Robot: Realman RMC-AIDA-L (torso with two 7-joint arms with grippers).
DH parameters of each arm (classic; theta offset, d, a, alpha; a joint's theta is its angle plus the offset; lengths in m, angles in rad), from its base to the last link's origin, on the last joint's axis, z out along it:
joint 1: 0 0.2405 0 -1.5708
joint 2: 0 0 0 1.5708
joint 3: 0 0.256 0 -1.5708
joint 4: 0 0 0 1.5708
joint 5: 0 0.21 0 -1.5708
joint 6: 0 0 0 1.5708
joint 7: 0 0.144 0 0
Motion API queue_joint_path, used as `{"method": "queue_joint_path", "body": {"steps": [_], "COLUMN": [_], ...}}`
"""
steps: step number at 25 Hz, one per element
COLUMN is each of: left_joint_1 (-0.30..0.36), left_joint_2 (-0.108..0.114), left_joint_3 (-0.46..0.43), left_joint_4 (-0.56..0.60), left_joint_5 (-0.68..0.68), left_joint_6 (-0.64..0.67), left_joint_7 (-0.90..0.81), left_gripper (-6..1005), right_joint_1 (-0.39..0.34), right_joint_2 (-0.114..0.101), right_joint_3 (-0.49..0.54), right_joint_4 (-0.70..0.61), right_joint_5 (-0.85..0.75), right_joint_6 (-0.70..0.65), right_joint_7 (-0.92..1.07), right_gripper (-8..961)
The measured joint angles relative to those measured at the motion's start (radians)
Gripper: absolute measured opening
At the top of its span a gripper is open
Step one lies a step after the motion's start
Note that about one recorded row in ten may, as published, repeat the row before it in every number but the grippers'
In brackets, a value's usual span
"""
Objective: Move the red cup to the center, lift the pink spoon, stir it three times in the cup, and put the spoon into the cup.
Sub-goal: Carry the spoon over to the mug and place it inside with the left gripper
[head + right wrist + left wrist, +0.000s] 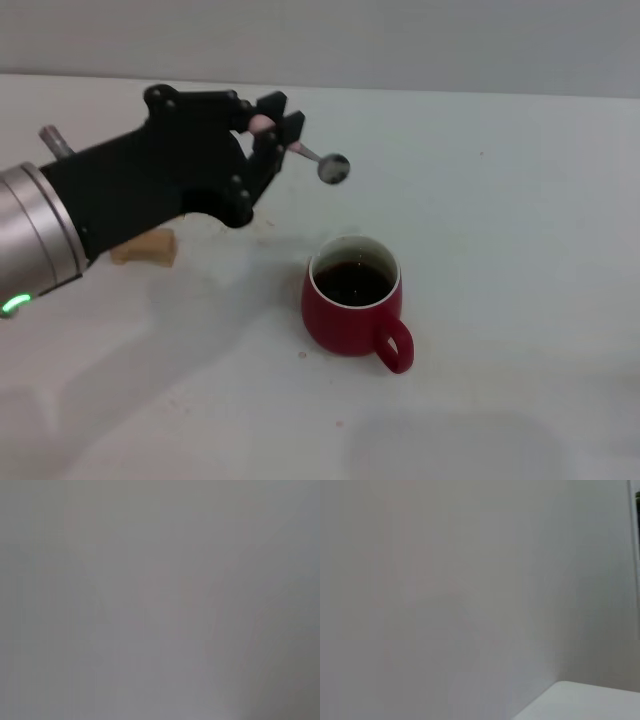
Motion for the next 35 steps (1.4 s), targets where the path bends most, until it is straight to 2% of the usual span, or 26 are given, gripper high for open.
{"method": "queue_joint_path", "body": {"steps": [3, 9, 16, 21, 25, 35], "left_joint_1": [-0.004, -0.004, -0.004, -0.003, -0.004, -0.011], "left_joint_2": [-0.002, -0.029, -0.045, -0.059, -0.081, -0.107], "left_joint_3": [0.012, 0.051, 0.076, 0.078, 0.078, 0.076], "left_joint_4": [-0.001, -0.001, 0.002, 0.03, 0.07, 0.125], "left_joint_5": [0.0, -0.001, -0.001, -0.001, -0.001, -0.001], "left_joint_6": [-0.004, -0.045, -0.061, -0.063, -0.063, -0.095], "left_joint_7": [-0.004, 0.002, -0.001, -0.006, -0.006, 0.0], "left_gripper": [144, 145, 145, 145, 145, 145], "right_joint_1": [-0.001, 0.002, 0.001, 0.001, 0.001, -0.003], "right_joint_2": [0.0, 0.0, 0.0, 0.0, 0.0, 0.0], "right_joint_3": [-0.002, -0.002, -0.005, -0.008, -0.009, -0.009], "right_joint_4": [0.0, 0.0, 0.0, 0.0, 0.0, 0.0], "right_joint_5": [0.014, 0.015, 0.015, 0.015, 0.016, 0.015], "right_joint_6": [-0.002, -0.002, -0.003, -0.003, -0.005, -0.012], "right_joint_7": [0.0, 0.0, 0.0, 0.0, 0.0, 0.0], "right_gripper": [1, 1, 0, 1, 0, -1]}}
